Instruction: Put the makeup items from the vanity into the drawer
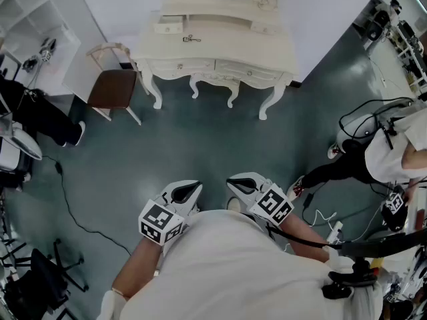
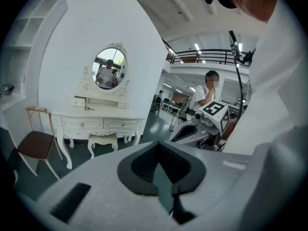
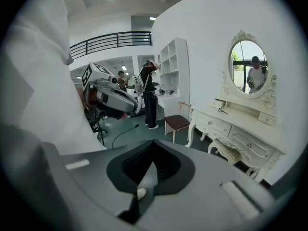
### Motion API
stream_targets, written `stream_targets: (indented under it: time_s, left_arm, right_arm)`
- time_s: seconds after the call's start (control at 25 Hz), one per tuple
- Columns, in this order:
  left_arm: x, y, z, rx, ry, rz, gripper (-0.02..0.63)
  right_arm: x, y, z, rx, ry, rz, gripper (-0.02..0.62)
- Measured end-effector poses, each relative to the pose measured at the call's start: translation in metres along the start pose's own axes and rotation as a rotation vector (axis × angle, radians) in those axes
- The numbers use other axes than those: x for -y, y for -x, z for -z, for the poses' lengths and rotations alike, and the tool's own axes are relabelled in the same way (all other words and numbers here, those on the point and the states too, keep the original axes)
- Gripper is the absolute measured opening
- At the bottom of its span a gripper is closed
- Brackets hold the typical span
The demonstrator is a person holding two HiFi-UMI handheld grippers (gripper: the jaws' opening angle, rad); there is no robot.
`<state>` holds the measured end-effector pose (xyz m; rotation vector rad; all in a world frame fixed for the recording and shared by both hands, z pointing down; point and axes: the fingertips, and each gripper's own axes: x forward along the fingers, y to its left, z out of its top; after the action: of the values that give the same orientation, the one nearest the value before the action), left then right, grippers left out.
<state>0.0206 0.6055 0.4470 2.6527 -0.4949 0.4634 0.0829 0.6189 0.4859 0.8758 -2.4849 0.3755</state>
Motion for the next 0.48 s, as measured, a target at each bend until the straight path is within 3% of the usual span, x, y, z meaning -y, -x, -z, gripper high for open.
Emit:
stream_targets:
  time_s: [0.48]
  left_arm:
    - [-0.062,0.050,0.005,0.007,-0.029,-0.013,0.000]
  right_arm:
    - [-0.011,-0.061,-0.032,-0.008,-0.002,0.037,-0.002]
